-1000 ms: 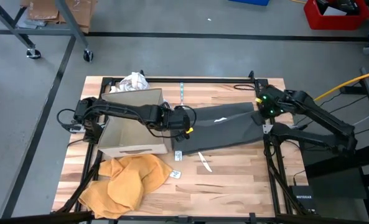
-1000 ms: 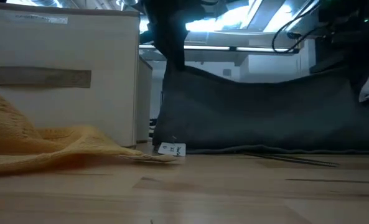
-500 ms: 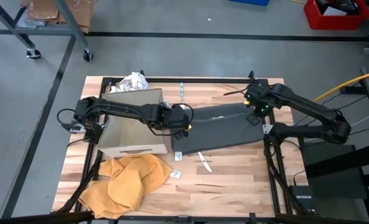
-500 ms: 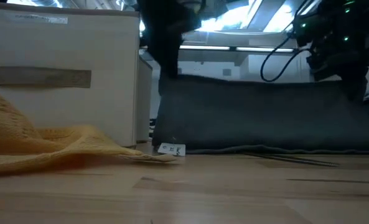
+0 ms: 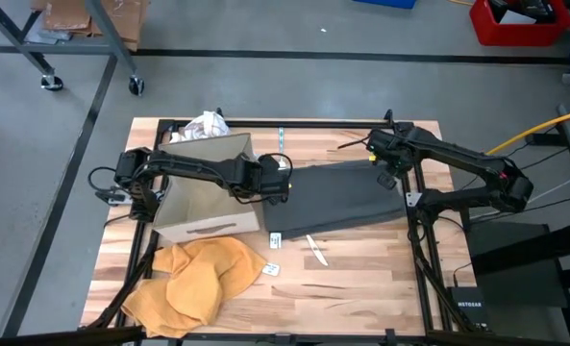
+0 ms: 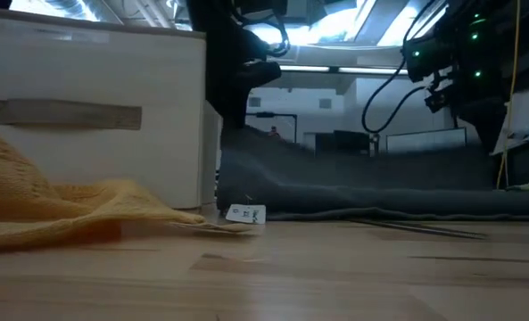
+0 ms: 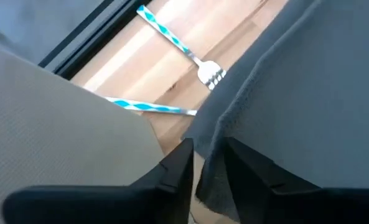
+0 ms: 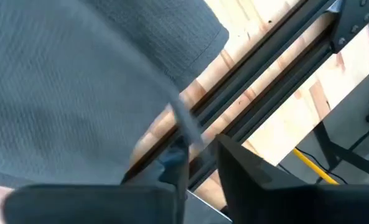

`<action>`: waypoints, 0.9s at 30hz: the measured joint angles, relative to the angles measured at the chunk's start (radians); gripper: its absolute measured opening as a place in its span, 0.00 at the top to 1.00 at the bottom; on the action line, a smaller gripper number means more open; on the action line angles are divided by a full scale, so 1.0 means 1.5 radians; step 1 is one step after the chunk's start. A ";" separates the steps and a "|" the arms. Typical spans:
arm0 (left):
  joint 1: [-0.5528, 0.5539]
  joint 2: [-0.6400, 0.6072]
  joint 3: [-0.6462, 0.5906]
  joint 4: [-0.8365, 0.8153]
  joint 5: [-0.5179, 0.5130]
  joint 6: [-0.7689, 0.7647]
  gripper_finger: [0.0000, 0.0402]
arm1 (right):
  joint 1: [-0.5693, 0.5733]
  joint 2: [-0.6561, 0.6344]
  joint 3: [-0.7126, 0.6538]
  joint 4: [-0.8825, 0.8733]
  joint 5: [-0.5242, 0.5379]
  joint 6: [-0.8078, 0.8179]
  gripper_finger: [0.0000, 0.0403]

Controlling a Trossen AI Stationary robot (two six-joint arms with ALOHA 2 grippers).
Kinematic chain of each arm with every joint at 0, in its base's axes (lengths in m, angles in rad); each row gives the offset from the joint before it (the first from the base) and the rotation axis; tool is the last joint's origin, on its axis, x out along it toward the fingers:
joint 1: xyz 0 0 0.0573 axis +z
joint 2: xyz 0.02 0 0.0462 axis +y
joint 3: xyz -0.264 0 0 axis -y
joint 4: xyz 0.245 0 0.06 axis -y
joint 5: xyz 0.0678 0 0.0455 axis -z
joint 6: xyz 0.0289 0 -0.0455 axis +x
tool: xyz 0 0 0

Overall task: Fold towel
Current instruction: Fold the gray kitchen towel

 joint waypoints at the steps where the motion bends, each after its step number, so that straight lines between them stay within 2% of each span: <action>1: 0.002 0.000 0.000 0.004 0.000 0.003 0.74 | 0.000 0.004 0.000 0.000 0.002 0.000 0.75; 7: 0.008 0.000 0.000 0.004 -0.002 -0.011 0.65 | 0.000 0.014 0.000 -0.004 0.043 0.000 0.64; 14: 0.008 0.000 0.000 0.004 -0.004 -0.037 0.63 | 0.000 0.014 0.000 -0.005 0.035 0.000 0.61; 18: 0.008 0.000 0.000 0.018 -0.004 -0.027 0.63 | 0.000 0.014 0.000 -0.005 -0.037 -0.021 0.61; 21: 0.001 -0.001 0.000 0.070 0.004 0.011 0.63 | 0.000 0.014 0.000 -0.005 -0.102 -0.043 0.61; 27: -0.024 -0.001 -0.001 0.175 0.140 0.124 0.63 | 0.000 0.014 0.000 -0.006 -0.168 -0.016 0.61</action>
